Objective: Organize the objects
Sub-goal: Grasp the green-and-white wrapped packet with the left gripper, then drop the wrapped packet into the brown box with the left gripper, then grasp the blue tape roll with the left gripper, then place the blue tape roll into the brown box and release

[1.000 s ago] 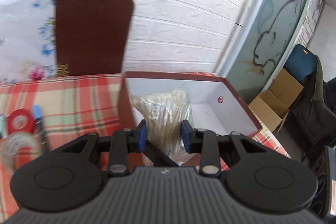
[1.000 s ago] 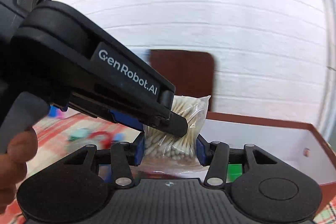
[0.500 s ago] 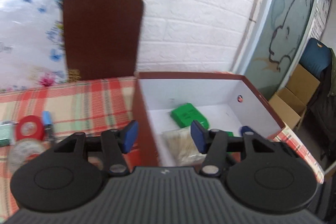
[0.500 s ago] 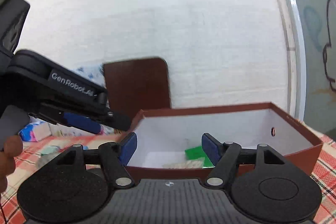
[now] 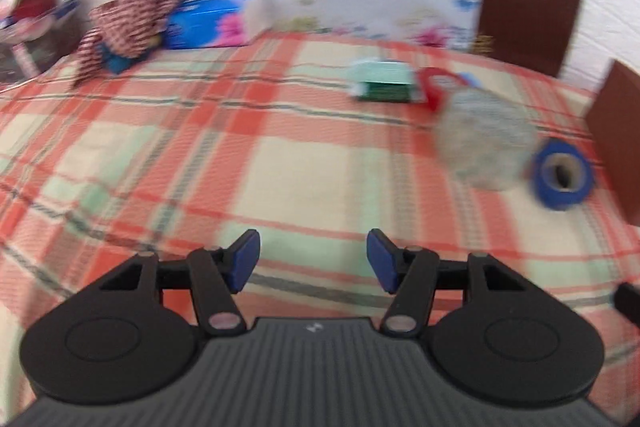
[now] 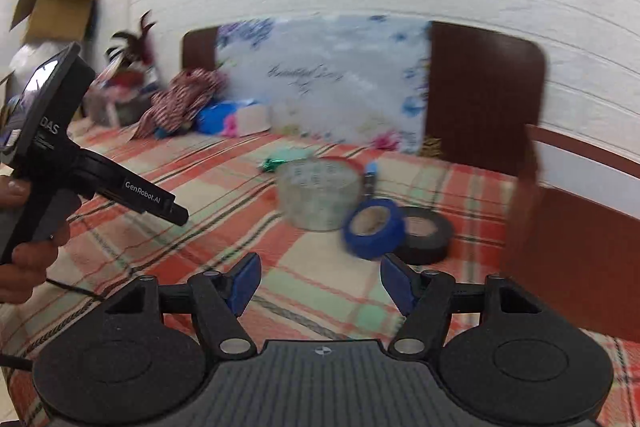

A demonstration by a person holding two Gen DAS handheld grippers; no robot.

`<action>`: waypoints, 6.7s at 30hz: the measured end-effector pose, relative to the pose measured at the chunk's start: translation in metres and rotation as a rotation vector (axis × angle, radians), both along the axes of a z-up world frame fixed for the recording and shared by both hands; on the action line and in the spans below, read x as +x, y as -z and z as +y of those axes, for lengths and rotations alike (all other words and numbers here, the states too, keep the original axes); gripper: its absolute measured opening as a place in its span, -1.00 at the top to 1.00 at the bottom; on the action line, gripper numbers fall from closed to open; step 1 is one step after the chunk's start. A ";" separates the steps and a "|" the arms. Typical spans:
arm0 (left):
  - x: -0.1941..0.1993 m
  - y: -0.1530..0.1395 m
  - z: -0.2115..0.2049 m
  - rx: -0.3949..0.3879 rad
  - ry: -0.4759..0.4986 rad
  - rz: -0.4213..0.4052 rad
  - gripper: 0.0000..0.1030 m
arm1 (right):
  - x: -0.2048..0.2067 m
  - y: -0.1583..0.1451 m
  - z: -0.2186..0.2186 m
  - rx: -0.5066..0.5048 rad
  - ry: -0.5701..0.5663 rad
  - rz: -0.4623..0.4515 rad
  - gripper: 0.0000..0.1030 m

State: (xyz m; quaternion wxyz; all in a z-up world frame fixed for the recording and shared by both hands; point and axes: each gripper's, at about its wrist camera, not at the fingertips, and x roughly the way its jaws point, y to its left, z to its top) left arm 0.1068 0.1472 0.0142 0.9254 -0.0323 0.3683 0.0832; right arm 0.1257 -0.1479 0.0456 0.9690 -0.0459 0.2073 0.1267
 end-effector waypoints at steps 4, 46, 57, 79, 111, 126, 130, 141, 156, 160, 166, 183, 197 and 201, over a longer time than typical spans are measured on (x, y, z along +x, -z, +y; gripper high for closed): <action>0.007 0.011 0.060 0.008 -0.123 -0.045 -0.30 | 0.047 -0.011 0.029 0.033 -0.029 0.065 -0.23; -0.028 -0.029 -0.025 -0.413 0.236 -0.053 -0.69 | -0.065 0.014 0.026 -0.053 -0.080 0.301 -0.47; -0.021 -0.004 -0.097 -0.370 0.386 0.139 -0.04 | -0.012 0.034 0.015 -0.009 -0.106 0.265 0.05; 0.069 -0.121 -0.381 -0.207 0.906 -0.068 0.18 | -0.022 -0.037 -0.193 -0.004 0.435 -0.110 0.31; 0.006 -0.002 -0.063 0.008 0.018 -0.018 -0.46 | -0.034 -0.007 -0.033 -0.031 0.037 -0.163 -0.34; -0.004 0.013 -0.049 -0.032 0.059 -0.146 -0.71 | 0.088 0.013 -0.030 -0.099 0.162 0.082 0.53; -0.004 0.014 -0.049 -0.032 0.060 -0.146 -0.71 | 0.081 0.010 -0.038 -0.063 0.189 0.123 0.68; -0.001 0.012 -0.060 0.021 0.103 -0.118 -0.71 | -0.019 0.004 -0.060 0.004 0.096 0.283 0.27; -0.023 -0.034 -0.136 -0.273 0.438 -0.001 -0.42 | -0.064 0.012 -0.063 -0.031 0.046 0.168 0.05; -0.006 -0.025 -0.153 -0.326 0.460 0.102 -0.24 | -0.054 0.014 -0.063 -0.064 0.039 0.159 -0.05; 0.005 -0.011 -0.167 -0.304 0.460 0.195 0.51 | -0.024 0.027 -0.049 -0.085 -0.009 0.185 -0.09; 0.031 -0.134 -0.260 -0.196 0.656 -0.113 0.56 | -0.035 -0.055 -0.121 -0.075 0.253 -0.238 -0.10; 0.054 -0.120 -0.268 -0.155 0.595 -0.171 -0.09 | -0.035 -0.037 -0.163 0.045 0.400 -0.269 -0.29; 0.033 -0.101 -0.196 -0.131 0.441 -0.173 -0.13 | -0.051 -0.035 -0.132 0.077 0.252 -0.290 -0.16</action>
